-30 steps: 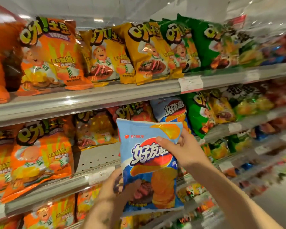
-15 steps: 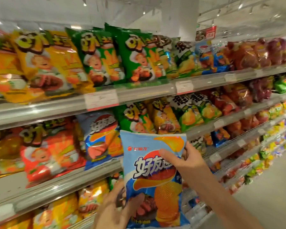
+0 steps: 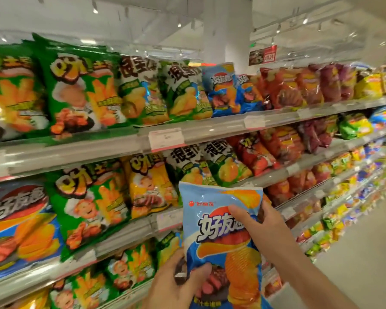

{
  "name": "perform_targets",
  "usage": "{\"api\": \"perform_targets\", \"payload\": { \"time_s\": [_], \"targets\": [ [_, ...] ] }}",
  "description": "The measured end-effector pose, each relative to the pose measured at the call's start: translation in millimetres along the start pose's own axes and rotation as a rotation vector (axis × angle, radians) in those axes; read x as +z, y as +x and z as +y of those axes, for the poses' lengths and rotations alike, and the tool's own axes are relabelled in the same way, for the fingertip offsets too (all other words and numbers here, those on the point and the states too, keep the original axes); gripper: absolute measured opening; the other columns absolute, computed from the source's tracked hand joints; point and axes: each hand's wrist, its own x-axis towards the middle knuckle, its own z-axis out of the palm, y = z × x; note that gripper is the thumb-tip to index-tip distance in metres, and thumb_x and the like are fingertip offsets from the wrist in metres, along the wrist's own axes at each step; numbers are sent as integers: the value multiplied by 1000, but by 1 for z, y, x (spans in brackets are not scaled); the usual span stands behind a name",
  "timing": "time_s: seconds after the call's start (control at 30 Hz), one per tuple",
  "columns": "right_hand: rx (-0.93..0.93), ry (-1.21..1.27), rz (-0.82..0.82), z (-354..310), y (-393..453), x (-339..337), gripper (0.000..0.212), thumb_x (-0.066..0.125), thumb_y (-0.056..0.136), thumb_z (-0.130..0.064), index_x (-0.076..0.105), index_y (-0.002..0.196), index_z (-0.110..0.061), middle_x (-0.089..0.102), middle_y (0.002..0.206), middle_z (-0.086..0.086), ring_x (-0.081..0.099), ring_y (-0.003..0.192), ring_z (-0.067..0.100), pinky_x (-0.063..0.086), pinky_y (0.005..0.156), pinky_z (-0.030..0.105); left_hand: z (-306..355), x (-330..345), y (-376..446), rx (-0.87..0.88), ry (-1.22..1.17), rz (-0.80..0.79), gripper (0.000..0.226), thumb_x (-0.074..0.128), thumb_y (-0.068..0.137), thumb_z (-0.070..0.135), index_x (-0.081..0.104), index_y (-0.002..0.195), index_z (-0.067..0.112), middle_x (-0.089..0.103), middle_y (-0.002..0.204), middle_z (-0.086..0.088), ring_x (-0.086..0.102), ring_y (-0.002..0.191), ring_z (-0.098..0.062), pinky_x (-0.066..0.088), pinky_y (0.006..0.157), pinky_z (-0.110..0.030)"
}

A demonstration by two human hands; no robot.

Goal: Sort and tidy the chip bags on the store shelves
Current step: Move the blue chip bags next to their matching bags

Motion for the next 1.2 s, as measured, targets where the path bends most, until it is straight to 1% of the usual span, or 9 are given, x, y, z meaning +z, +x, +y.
{"api": "perform_targets", "payload": {
  "time_s": [0.1,0.2,0.3,0.4,0.5,0.7,0.87,1.0,1.2],
  "targets": [
    [28,-80,19,19,31,-26,90,58,72,-79,36,149,-38,51,138,-13,53,119,9,47,94,30,6,30,28,66,70,-10,47,84,77,28,66,120,36,72,108,18,62,97,1,49,68,-8],
    [48,-81,27,31,58,-47,92,53,76,-73,28,154,-32,49,140,-7,49,118,12,42,92,30,9,52,54,92,139,19,60,76,60,62,63,117,49,72,108,25,65,102,1,52,81,-14],
    [91,-85,-26,43,82,-60,87,55,75,-74,35,150,-33,50,140,-13,51,122,9,44,99,30,7,73,89,63,134,-47,60,77,74,54,61,128,34,75,106,17,68,99,0,55,89,-24],
    [96,-72,-25,45,114,-76,52,61,81,-62,53,127,-39,64,114,-23,63,95,-5,51,78,17,14,102,128,68,122,-58,45,77,83,44,60,124,41,74,105,22,67,93,8,55,86,-18],
    [60,-82,55,53,153,-97,31,67,87,-49,57,116,-41,70,102,-22,66,82,-12,51,64,11,16,134,165,60,145,-35,42,74,80,56,62,118,44,74,105,21,67,97,3,54,92,-25],
    [40,-51,107,76,213,-131,35,67,91,-37,53,122,-30,68,105,-13,64,85,-3,49,54,7,28,172,211,59,145,-79,55,72,67,77,62,113,49,72,104,28,66,95,10,54,95,-30],
    [37,18,46,84,262,-154,39,69,89,-40,59,125,-28,77,95,-10,74,82,8,60,69,27,51,194,239,112,197,-45,49,61,68,76,61,109,49,70,99,32,64,90,12,54,87,-23],
    [11,33,27,88,301,-176,39,68,90,-39,58,125,-22,75,100,-5,73,75,1,55,57,16,66,217,257,198,284,6,50,54,77,77,59,113,42,71,101,29,66,92,8,56,89,-30],
    [-7,11,20,90,351,-223,20,63,95,-29,57,114,-23,66,92,-8,63,55,-12,44,44,5,86,257,292,265,416,218,62,41,93,63,42,146,33,47,142,15,49,124,0,42,108,-27]
  ]
}}
